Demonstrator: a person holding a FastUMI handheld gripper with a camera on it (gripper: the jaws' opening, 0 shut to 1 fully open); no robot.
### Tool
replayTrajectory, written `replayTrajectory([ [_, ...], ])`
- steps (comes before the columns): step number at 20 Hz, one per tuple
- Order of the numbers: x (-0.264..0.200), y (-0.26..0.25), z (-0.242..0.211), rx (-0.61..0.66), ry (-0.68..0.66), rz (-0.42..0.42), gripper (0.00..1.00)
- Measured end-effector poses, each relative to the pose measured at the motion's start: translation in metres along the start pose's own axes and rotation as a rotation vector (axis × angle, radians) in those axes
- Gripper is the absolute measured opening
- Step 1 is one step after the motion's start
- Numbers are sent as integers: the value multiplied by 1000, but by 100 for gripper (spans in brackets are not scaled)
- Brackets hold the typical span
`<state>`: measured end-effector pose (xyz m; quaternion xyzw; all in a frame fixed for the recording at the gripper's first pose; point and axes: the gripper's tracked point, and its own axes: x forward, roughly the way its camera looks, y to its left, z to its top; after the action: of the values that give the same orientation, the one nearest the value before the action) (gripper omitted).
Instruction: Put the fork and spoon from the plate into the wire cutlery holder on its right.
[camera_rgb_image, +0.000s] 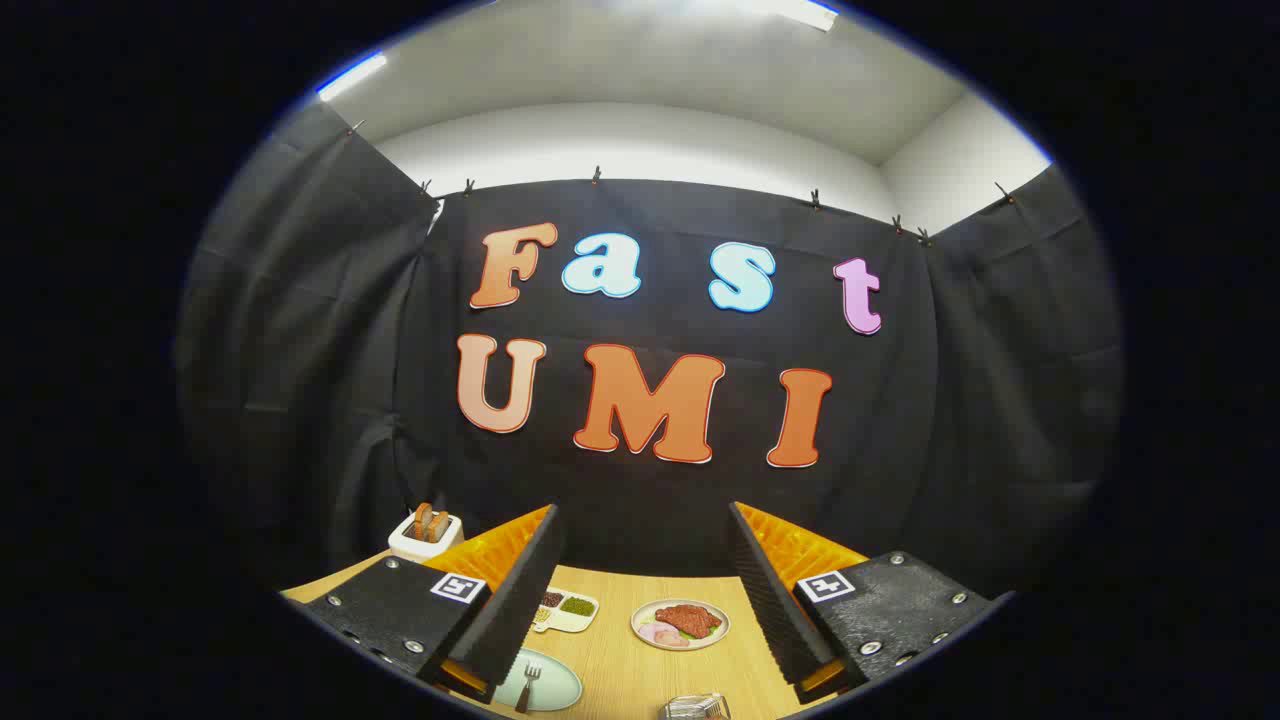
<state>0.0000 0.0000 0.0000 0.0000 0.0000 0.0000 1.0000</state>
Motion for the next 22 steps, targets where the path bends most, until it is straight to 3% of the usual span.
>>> replayTrajectory([
  [14,17,30,-46,42,140,114,97],
  [22,16,83,-131,28,412,218,94],
])
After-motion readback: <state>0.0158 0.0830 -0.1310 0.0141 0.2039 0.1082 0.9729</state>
